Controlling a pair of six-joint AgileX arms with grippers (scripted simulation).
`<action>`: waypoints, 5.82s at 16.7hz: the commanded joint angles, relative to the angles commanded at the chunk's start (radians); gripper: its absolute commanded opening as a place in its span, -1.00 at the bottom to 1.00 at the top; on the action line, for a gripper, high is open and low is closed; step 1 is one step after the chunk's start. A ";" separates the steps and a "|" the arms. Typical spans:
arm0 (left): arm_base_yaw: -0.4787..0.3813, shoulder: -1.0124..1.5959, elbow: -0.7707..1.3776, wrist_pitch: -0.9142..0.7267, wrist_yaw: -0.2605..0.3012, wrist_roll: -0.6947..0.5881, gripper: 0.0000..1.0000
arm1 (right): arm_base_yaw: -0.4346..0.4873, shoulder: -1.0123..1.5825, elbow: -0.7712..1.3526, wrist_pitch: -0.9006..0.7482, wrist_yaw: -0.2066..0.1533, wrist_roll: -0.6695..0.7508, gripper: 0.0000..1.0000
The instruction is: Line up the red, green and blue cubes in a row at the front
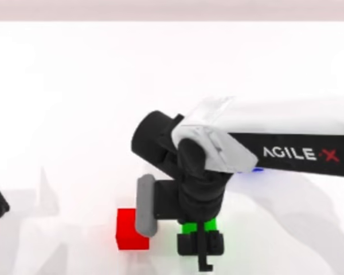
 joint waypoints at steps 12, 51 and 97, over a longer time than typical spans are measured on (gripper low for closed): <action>0.000 0.000 0.000 0.000 0.000 0.000 1.00 | 0.000 0.000 0.000 0.000 0.000 0.000 1.00; 0.000 0.000 0.000 0.000 0.000 0.000 1.00 | -0.421 0.132 0.443 -0.314 0.004 1.065 1.00; 0.000 0.000 0.000 0.000 0.000 0.000 1.00 | -0.411 0.147 0.370 -0.215 0.014 1.061 -1.00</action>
